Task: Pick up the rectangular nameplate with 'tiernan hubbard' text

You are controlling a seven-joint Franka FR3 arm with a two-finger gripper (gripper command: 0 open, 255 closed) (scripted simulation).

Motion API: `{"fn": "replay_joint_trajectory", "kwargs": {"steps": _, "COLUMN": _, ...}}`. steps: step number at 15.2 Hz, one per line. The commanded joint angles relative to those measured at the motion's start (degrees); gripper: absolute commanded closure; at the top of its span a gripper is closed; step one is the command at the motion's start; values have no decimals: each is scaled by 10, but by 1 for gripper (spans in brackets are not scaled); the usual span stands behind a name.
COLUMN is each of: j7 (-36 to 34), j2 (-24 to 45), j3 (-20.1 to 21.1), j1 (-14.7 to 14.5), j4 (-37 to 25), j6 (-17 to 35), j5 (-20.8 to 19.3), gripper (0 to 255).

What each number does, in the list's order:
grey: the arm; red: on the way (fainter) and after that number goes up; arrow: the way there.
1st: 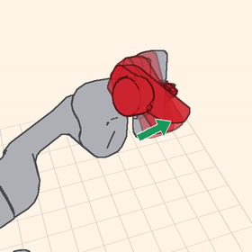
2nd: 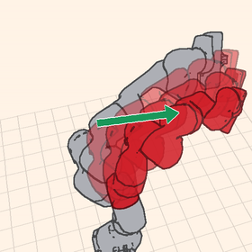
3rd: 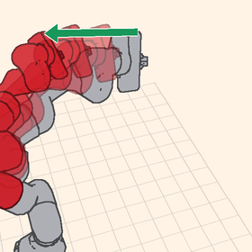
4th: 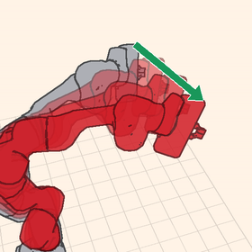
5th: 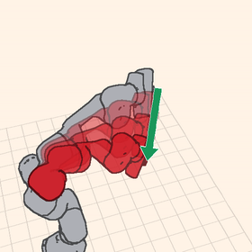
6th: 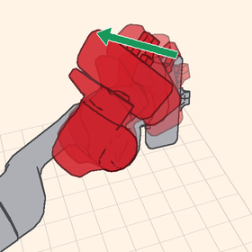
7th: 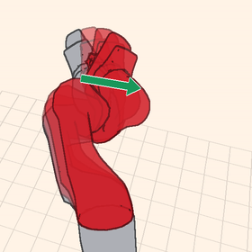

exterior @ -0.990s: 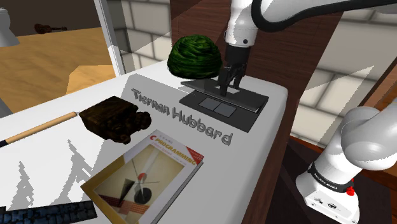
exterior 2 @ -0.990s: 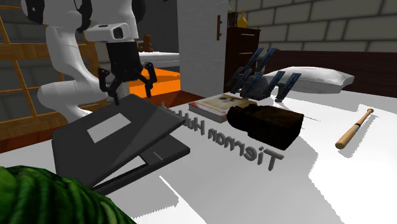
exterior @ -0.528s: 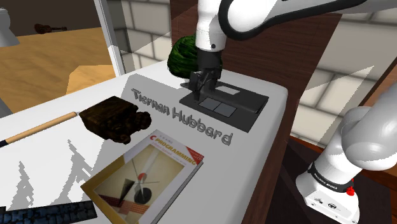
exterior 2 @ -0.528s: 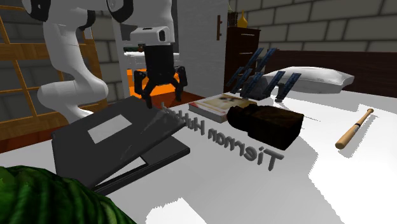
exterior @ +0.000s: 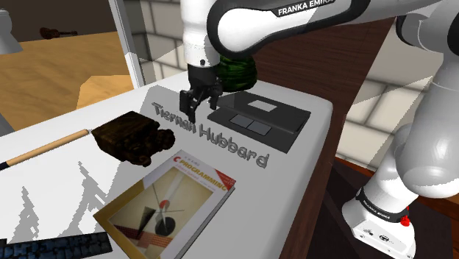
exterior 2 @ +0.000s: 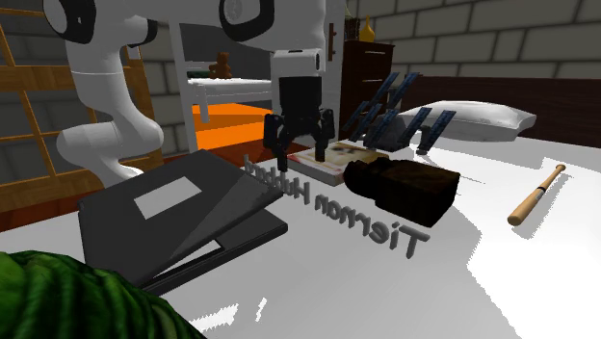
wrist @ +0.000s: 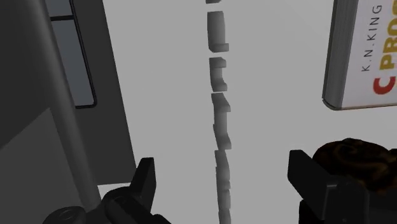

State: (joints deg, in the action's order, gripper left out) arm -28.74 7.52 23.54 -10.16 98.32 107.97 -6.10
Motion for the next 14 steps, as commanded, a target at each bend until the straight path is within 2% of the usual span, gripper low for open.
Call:
{"fn": "replay_joint_trajectory", "kwargs": {"steps": 1, "j7": -10, "j2": 21, "j3": 2, "j1": -6, "j4": -13, "j6": 7, "j5": -14, "gripper": 0}}
{"fn": "replay_joint_trajectory", "kwargs": {"steps": 9, "j7": -16, "j2": 29, "j3": 0, "j1": -6, "j4": 29, "j6": 55, "j5": -19, "gripper": 0}}
{"fn": "replay_joint_trajectory", "kwargs": {"steps": 10, "j7": -16, "j2": 28, "j3": 0, "j1": -6, "j4": 30, "j6": 56, "j5": -19, "gripper": 255}}
{"fn": "replay_joint_trajectory", "kwargs": {"steps": 14, "j7": -16, "j2": 28, "j3": 0, "j1": -6, "j4": 30, "j6": 56, "j5": -19, "gripper": 255}}
